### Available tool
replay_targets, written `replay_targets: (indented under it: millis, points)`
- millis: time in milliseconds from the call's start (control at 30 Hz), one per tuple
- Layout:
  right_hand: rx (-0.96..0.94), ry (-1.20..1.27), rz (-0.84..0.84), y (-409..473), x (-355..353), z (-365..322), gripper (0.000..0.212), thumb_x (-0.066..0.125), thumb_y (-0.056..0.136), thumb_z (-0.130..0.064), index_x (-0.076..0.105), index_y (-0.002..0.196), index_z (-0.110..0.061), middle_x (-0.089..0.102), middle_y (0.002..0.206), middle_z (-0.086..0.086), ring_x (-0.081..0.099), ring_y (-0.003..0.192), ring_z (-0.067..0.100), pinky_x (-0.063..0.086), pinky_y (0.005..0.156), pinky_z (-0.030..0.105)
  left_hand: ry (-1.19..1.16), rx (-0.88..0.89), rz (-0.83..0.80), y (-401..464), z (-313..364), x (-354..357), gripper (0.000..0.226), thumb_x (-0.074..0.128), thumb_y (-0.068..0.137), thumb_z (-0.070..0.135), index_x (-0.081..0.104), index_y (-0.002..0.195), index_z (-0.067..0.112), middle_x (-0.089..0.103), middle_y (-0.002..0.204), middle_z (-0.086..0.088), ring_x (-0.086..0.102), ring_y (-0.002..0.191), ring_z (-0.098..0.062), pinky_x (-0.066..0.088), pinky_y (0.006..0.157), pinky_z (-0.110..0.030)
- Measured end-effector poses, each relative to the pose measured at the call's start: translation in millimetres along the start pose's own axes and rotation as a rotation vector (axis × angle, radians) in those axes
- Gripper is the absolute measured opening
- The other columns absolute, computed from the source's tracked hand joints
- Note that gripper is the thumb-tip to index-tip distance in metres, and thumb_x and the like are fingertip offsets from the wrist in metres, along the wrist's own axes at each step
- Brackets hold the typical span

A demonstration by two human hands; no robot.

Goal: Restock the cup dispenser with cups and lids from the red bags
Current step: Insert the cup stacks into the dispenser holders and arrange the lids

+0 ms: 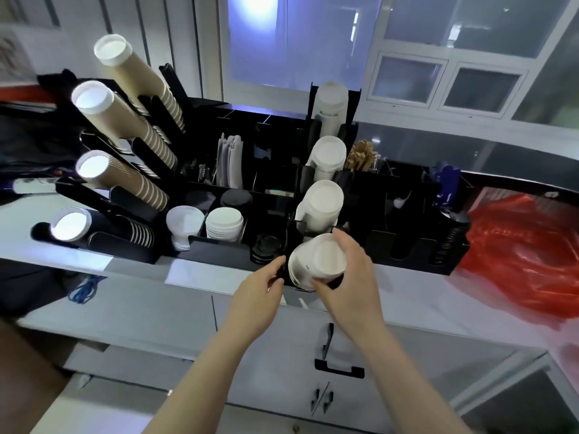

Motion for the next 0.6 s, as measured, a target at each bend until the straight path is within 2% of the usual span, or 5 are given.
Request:
replay_targets:
  millis: [33,100,233,367,600]
  points:
    - [-0.010,-0.041,0.008,0.9,2.4,2.3,0.078,0.078,0.074,-0.018,0.039,0.140,-0.031,0.042,0.136,-0.019,0.034,0.123,0.002,0.032,0.097,0.016,-0.016,0.003,-0.004,0.1,-1.0,-1.4,0.047,0.043,0.096,0.016,0.045,0.139,0.036,0.067,0.092,0.003,0.060,0.083,-0.019,0.036,0.057,-0.015]
    - [-0.020,-0.120,0.003,3.1,7.3,6.5,0.074,0.077,0.074,-0.017,0.042,0.138,-0.030,0.045,0.136,-0.014,0.037,0.121,0.007,0.038,0.098,0.025,-0.050,-0.006,-0.011,1.3,-2.7,-3.2,0.048,0.043,0.096,0.014,0.047,0.137,0.036,0.067,0.089,-0.001,0.058,0.085,-0.012,0.035,0.051,-0.010]
    - [0.073,-0.121,-0.118,2.7,18.7,22.1,0.067,0.075,0.079,-0.029,0.044,0.138,-0.032,0.037,0.144,-0.010,0.034,0.131,0.012,0.030,0.099,0.023,-0.076,0.009,-0.021,3.8,-2.9,-3.1,0.048,0.043,0.094,0.010,0.050,0.135,0.035,0.050,0.059,0.015,0.047,0.047,0.004,0.033,0.046,-0.012]
    - [0.114,-0.144,-0.177,-2.1,25.0,30.3,0.062,0.068,0.086,-0.032,0.043,0.142,-0.028,0.039,0.143,-0.009,0.034,0.132,0.015,0.034,0.104,0.028,-0.085,0.012,-0.011,6.1,-7.1,-3.3,0.049,0.043,0.093,0.009,0.053,0.132,0.037,0.050,0.048,0.021,0.045,0.045,0.003,0.032,0.045,-0.013]
    - [0.186,-0.180,-0.178,6.0,30.2,31.1,0.053,0.065,0.087,-0.027,0.048,0.138,-0.027,0.047,0.129,-0.007,0.042,0.122,0.016,0.038,0.092,0.026,-0.135,0.039,-0.046,5.5,-8.4,-3.6,0.049,0.045,0.093,0.010,0.052,0.123,0.048,0.054,0.054,0.021,0.044,0.049,-0.003,0.032,0.044,-0.010]
Point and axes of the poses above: each hand's wrist, its own y-axis towards the middle knuckle, its own x-axis out of the palm, z = x × y, the point moved 6 cm from there along y, towards the middle knuckle
